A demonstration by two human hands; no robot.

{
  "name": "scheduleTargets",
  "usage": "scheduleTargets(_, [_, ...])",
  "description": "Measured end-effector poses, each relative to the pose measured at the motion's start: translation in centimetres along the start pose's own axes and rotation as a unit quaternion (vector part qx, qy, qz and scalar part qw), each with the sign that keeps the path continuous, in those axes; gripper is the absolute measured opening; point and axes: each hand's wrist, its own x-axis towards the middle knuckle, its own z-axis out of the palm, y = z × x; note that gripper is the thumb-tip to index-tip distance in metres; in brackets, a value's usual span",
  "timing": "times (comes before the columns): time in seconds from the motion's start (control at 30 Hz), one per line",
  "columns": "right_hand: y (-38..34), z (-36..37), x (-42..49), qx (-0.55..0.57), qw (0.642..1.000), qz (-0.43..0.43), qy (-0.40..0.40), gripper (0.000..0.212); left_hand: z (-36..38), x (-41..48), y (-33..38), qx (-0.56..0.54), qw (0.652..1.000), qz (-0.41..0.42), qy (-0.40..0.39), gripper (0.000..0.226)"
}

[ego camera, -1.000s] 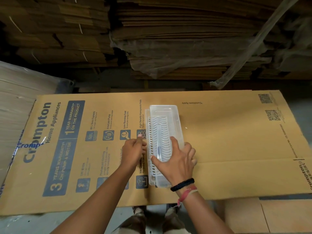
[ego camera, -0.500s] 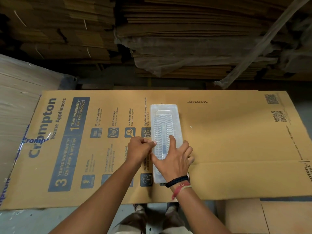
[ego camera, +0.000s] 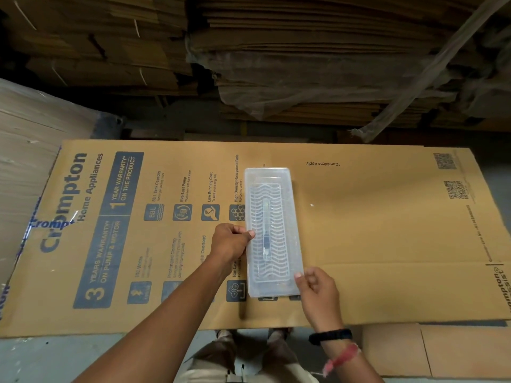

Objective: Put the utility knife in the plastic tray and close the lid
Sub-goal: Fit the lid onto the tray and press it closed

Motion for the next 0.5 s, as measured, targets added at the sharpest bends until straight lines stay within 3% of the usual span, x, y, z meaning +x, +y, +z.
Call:
scheduleTargets(0.07, [0.8, -0.7, -0.1, 0.046, 0.998, 0.04, -0.017, 0.011, 0.1, 0.0, -0.3, 0.001, 1.0, 0.0, -0.001, 0.021])
scheduleTargets(0.17, [1.2, -0.9, 0.3, 0.092, 0.992, 0.081, -0.033, 0.002, 0.2, -0.1, -0.6, 0.0, 1.0, 0.0, -0.005, 0.015])
scheduleTargets(0.5, [2.0, -0.4, 1.0, 0.119, 0.99, 0.071, -0.024, 0.013, 0.5, -0.5, -0.9, -0.012, 1.0, 0.013, -0.02, 0.014])
